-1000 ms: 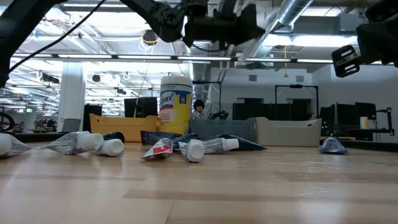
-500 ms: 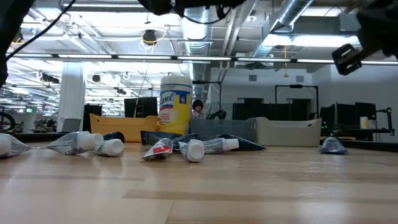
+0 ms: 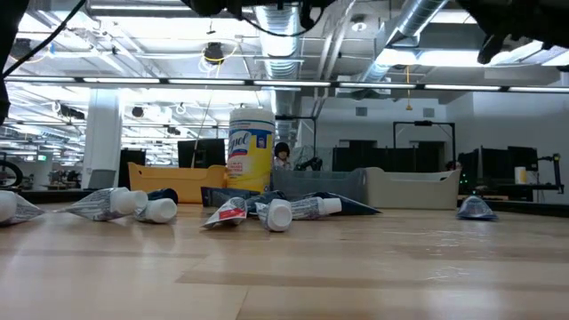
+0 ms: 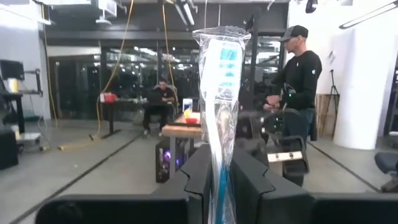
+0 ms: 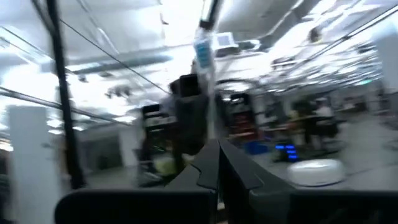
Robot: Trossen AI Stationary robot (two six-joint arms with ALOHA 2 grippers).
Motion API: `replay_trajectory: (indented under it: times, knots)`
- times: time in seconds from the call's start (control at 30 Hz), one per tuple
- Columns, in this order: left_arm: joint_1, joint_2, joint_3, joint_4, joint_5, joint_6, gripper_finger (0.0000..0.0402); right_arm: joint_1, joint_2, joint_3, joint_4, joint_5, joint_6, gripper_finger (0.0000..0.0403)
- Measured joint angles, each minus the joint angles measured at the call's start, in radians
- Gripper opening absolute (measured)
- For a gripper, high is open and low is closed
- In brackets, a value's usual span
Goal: Pick & Place Travel size toiletries
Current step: Put the light blue toothbrush into the gray bin
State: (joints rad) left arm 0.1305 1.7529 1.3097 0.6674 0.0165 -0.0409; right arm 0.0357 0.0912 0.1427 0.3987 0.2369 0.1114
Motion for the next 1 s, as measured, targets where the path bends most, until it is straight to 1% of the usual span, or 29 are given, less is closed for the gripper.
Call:
replay_trajectory:
  times: [0.13,0.3,0.4,0.5,0.6,0.7,0.8,0.9,1.0]
  knots:
    - [-0.003,0.007,-0.024,0.0,0.0,-0.042,0.0035,-0.038,0.076,0.027,-0.011,0.086,0.001,0.0]
    - [-0.008,0.008,-0.031,0.002,0.016,-0.046,0.0032,-0.075,0.205,0.065,-0.01,0.087,0.016,0.0]
    - [-0.009,0.008,-0.031,0.003,0.044,-0.047,0.0031,-0.09,0.3,0.101,-0.009,0.059,0.022,0.0018]
    - [-0.012,0.008,-0.031,0.002,0.044,-0.047,0.0034,-0.098,0.387,0.151,-0.01,-0.003,0.012,0.0066]
    - [-0.012,0.008,-0.031,0.002,0.044,-0.047,0.0036,-0.102,0.467,0.217,-0.006,-0.006,0.002,0.0134]
    - [-0.012,0.008,-0.031,0.002,0.044,-0.047,0.0033,-0.11,0.557,0.289,0.009,-0.006,-0.054,0.0213]
    - [-0.012,0.008,-0.031,0.002,0.044,-0.047,0.0032,-0.119,0.625,0.369,0.005,-0.015,-0.092,0.0272]
    - [-0.012,0.008,-0.031,0.003,0.044,-0.047,0.0035,-0.119,0.679,0.442,0.008,-0.06,-0.117,0.0298]
    - [-0.012,0.008,-0.031,0.003,0.044,-0.047,0.0036,-0.125,0.739,0.507,0.001,-0.103,-0.118,0.0304]
